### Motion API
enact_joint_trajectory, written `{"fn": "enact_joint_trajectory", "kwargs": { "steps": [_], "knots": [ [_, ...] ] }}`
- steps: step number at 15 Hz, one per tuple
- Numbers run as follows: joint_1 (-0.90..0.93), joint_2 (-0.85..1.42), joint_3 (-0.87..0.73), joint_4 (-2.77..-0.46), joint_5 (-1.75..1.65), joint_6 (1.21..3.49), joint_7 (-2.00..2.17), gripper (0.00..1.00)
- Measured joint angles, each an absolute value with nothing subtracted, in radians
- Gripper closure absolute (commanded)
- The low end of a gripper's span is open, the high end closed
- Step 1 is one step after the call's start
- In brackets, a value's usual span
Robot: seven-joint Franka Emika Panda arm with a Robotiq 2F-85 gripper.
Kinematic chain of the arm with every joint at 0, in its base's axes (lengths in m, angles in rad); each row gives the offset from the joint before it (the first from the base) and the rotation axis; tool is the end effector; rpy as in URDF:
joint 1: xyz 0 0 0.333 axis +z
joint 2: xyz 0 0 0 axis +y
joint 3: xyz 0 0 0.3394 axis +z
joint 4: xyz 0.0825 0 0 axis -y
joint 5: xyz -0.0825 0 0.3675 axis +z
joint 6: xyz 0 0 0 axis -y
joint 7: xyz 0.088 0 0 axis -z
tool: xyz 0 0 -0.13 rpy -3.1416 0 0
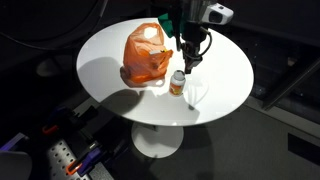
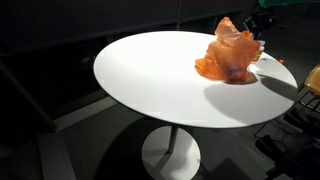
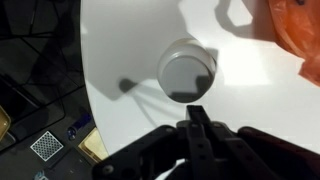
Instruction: Pick up the orange and white bottle from the table and put it in the plastic bag
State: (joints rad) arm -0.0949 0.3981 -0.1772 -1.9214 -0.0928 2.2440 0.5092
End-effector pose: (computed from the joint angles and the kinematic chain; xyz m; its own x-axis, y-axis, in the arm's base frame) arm 0.5892 -0.1632 0.2919 0.7586 -0.6515 0.0004 -0.6436 -0.7494 0.1557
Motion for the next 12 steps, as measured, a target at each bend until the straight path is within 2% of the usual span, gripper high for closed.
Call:
{"fn": "enact_joint_trajectory", "kwargs": {
  "steps": [8,9,12],
  "knots": [
    [-0.087,0.355,-0.177,-1.926,-0.092,2.192,0.503,0.04],
    [-0.083,0.351,-0.177,-1.929,-0.092,2.185,0.502,0.00],
    [-0.071,0.346,-0.177,-1.943,-0.094,2.164,0.502,0.00]
  ]
}}
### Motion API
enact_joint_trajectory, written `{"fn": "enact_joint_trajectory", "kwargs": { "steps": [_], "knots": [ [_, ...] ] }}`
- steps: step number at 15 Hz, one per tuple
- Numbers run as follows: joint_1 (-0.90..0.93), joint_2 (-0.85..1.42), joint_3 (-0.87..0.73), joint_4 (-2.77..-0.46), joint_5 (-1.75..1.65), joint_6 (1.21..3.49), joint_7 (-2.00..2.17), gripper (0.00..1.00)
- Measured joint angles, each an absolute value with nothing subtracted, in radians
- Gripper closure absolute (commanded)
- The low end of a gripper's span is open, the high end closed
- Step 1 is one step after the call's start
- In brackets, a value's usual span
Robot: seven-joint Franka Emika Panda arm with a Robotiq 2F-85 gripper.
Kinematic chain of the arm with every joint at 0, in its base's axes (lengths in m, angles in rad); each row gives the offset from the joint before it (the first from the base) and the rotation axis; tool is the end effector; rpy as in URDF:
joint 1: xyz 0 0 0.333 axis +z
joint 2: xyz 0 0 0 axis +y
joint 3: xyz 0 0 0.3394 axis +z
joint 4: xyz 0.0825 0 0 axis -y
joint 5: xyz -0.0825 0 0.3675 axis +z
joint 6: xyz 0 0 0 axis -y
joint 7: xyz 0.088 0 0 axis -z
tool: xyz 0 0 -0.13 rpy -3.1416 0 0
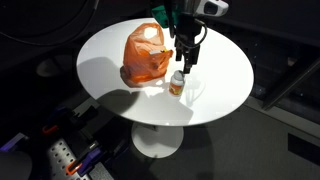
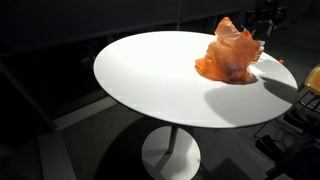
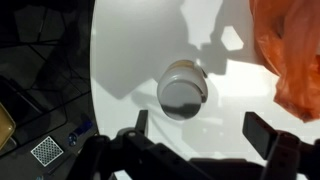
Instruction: Pick up the orange and white bottle from the table and put it in the plastic bag
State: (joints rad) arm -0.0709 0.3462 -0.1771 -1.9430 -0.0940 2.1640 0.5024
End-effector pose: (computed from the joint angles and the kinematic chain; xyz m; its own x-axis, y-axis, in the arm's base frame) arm 0.5767 -0.1469 0.3081 0.7701 -0.6362 -0.0465 -0.6209 -0.7643 0.1743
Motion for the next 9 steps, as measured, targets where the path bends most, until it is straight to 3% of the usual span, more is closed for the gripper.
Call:
{"fn": "enact_joint_trajectory", "kwargs": {
  "steps": [4,5,6,9],
  "knots": [
    [-0.062,0.347,-0.177,-1.968,-0.110,2.155,0.504,0.00],
    [-0.061,0.347,-0.177,-1.974,-0.115,2.155,0.504,0.25],
    [-0.060,0.347,-0.178,-1.978,-0.123,2.155,0.506,0.28],
    [-0.058,0.347,-0.181,-1.987,-0.149,2.155,0.513,0.51]
  ]
}}
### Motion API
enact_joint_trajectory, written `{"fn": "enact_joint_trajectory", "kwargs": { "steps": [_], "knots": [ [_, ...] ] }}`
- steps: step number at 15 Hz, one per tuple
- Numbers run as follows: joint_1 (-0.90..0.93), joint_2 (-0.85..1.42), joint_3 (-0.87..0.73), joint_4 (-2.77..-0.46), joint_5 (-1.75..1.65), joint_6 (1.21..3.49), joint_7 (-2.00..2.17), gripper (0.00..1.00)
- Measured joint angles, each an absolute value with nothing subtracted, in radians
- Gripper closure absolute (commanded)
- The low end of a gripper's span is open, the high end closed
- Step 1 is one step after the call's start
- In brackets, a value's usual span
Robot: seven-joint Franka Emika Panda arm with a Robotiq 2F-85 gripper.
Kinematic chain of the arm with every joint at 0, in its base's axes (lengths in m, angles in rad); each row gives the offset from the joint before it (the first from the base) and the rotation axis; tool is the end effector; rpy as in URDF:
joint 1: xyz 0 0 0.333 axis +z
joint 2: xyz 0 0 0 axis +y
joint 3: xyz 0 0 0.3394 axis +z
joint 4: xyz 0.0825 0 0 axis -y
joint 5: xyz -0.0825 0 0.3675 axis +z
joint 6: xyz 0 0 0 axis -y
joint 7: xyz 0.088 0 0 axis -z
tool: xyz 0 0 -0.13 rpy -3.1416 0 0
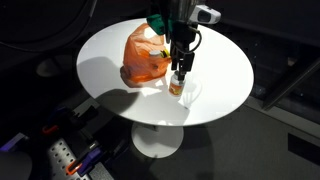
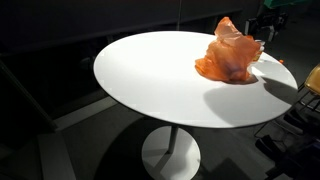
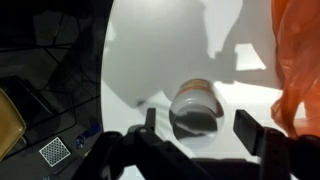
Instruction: Pick up the orange and white bottle from the table and put it in the plastic bag
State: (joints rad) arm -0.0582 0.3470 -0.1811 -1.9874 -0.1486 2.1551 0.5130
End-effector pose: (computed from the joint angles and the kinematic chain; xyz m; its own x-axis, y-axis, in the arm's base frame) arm 0.5619 -0.1426 0.2901 0.7857 -0.6138 -0.0764 -0.5839 -0.7768 0.2357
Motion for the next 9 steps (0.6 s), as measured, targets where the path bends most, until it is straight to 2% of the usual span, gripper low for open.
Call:
{"fn": "enact_joint_trajectory", "kwargs": {
  "steps": [3,4,9],
  "knots": [
    [-0.055,0.347,-0.187,-1.989,-0.165,2.156,0.526,0.75],
    [-0.055,0.347,-0.188,-1.989,-0.168,2.156,0.529,0.80],
    [-0.055,0.339,-0.201,-1.983,-0.168,2.173,0.554,0.80]
  ]
}}
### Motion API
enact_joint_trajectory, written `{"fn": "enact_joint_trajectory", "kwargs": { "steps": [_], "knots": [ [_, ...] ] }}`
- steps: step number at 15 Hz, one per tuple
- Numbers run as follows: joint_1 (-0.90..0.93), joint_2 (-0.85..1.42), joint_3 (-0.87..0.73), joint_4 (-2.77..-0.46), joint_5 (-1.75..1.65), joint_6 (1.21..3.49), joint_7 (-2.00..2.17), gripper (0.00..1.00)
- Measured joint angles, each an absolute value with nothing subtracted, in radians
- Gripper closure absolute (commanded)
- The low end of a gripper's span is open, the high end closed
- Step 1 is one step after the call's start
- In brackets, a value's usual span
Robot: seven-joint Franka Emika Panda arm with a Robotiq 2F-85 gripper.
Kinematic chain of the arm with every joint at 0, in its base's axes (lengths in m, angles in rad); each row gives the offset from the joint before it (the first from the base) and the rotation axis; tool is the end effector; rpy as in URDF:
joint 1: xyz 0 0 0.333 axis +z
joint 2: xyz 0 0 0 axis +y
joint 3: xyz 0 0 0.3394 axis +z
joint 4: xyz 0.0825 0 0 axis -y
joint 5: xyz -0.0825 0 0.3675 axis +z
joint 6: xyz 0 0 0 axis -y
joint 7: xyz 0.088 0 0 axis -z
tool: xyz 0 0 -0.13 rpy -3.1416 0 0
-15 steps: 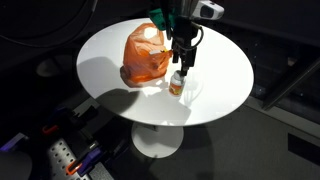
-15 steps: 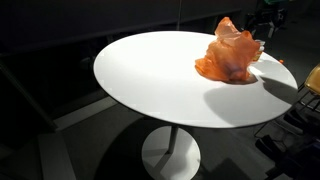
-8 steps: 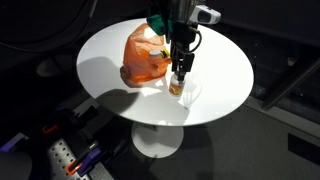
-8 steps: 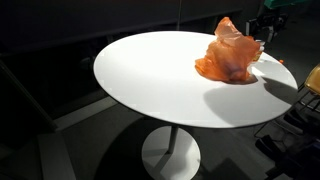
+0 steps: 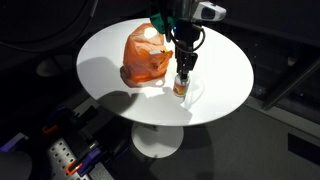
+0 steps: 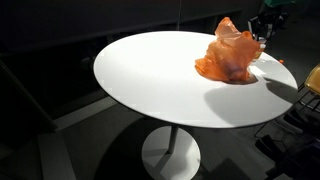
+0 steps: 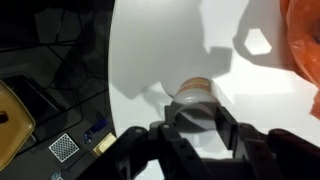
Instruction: Pick up the orange and white bottle from the table and put it in the plastic bag
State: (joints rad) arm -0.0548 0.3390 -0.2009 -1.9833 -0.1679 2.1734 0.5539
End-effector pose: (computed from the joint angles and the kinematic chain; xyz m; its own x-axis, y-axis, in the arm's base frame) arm 0.5638 -0.1529 0.2984 0.7634 -0.6452 -0.0320 -0.6206 -0.7462 0.2408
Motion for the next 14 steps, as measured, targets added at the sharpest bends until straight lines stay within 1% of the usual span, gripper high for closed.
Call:
{"fn": "enact_joint_trajectory", "kwargs": {
  "steps": [10,11,14],
  "knots": [
    [-0.013,0.252,-0.195,-1.947,-0.190,2.190,0.631,0.80],
    [-0.011,0.245,-0.188,-1.947,-0.190,2.190,0.631,0.55],
    [-0.011,0.228,-0.181,-1.947,-0.188,2.183,0.629,0.55]
  ]
}}
